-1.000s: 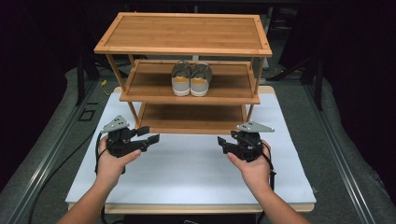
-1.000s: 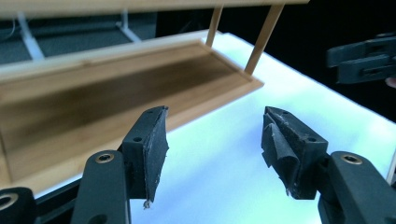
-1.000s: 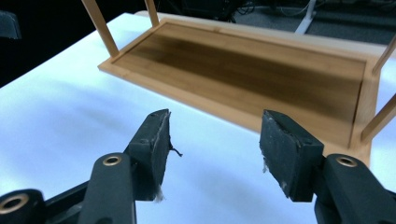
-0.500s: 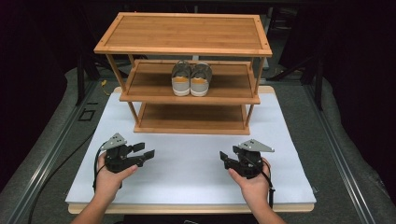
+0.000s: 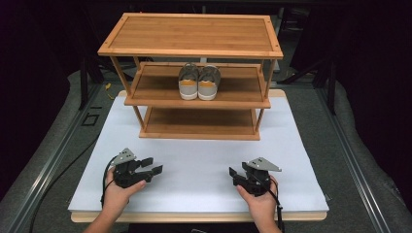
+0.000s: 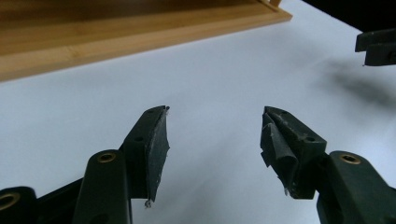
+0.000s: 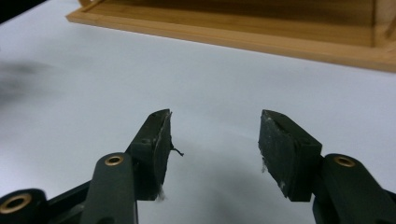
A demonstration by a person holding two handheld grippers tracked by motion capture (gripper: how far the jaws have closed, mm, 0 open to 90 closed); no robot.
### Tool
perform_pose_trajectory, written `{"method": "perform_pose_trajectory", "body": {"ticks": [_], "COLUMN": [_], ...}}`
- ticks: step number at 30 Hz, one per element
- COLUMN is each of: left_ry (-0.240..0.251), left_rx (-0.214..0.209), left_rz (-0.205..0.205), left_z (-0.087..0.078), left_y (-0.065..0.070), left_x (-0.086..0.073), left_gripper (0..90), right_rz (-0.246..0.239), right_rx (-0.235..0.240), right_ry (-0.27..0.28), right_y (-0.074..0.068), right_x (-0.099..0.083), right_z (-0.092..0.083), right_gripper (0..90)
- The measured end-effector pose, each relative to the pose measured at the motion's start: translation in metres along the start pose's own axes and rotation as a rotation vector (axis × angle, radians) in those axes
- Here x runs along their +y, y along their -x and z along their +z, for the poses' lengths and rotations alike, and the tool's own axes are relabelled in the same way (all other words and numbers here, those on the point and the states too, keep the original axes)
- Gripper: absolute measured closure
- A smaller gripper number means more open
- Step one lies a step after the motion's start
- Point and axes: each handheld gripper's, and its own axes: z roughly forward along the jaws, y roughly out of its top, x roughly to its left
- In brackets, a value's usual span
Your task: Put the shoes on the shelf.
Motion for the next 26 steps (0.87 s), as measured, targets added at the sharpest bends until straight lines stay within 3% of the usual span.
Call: {"method": "perform_pose_trajectory", "body": {"ticks": [2, 4, 10, 17, 20, 26], "left_ry": [-0.012, -0.027, -0.05, -0.062, -0.063, -0.079], "left_rx": [-0.002, -0.003, 0.003, 0.01, -0.007, -0.004], "left_rz": [0.009, 0.027, 0.046, 0.0, -0.028, -0.018], "left_z": [0.004, 0.008, 0.015, 0.016, 0.016, 0.018], "left_y": [0.002, 0.004, 0.004, -0.005, -0.007, -0.006], "left_x": [-0.004, -0.007, -0.012, -0.015, -0.015, -0.015], "left_gripper": [41.4, 41.4, 41.4, 41.4, 44.7, 50.1], "right_rz": [0.002, -0.03, -0.054, -0.081, -0.066, -0.057], "right_rx": [0.027, 0.022, 0.032, 0.018, 0.006, 0.0], "right_ry": [-0.016, -0.028, -0.045, -0.023, -0.037, -0.023], "right_y": [0.001, 0.0, 0.0, -0.001, 0.001, 0.003], "right_x": [-0.004, -0.008, -0.013, -0.014, -0.016, -0.015], "right_z": [0.004, 0.007, 0.011, 0.014, 0.015, 0.015], "right_gripper": [43.9, 44.2, 41.6, 38.9, 38.2, 36.7]}}
